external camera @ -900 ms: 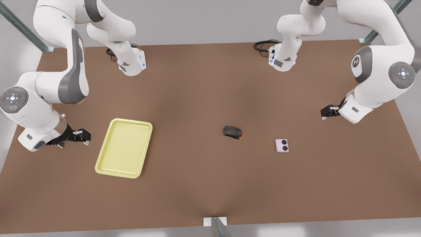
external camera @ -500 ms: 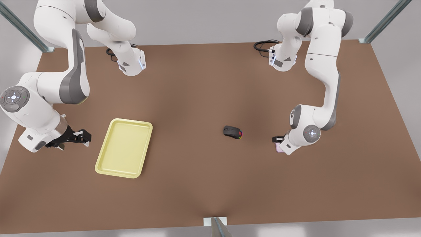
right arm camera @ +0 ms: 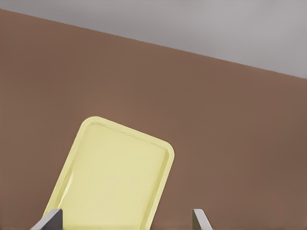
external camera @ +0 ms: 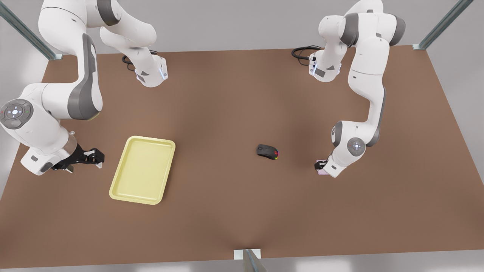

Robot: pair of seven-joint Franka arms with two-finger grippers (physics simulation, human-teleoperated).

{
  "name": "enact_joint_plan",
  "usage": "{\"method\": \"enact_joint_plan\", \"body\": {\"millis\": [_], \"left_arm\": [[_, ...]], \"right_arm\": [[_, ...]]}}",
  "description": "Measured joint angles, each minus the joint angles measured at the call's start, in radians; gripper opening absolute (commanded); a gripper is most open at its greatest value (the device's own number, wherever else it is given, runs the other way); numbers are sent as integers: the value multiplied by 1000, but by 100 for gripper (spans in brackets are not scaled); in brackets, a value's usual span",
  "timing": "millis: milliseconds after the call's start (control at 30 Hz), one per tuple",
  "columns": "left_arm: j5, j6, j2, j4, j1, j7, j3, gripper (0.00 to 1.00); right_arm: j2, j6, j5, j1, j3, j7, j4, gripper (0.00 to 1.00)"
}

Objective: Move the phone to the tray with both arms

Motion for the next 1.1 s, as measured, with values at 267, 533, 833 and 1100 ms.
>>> {"method": "enact_joint_plan", "body": {"millis": [267, 533, 833, 1100], "left_arm": [[6, 27, 17, -40, -2, 39, 0, 100], [7, 34, 22, -43, -2, 64, 0, 85], [10, 25, 14, -31, -2, 77, 0, 79], [3, -117, 4, 165, -126, 47, -17, 78]], "right_arm": [[1, 0, 1, -2, 0, -7, 0, 100], [2, 0, 1, 4, 0, -12, 1, 100], [0, 0, 1, -8, -7, -16, 7, 100], [-1, 1, 1, -5, -8, -18, 7, 100]]}}
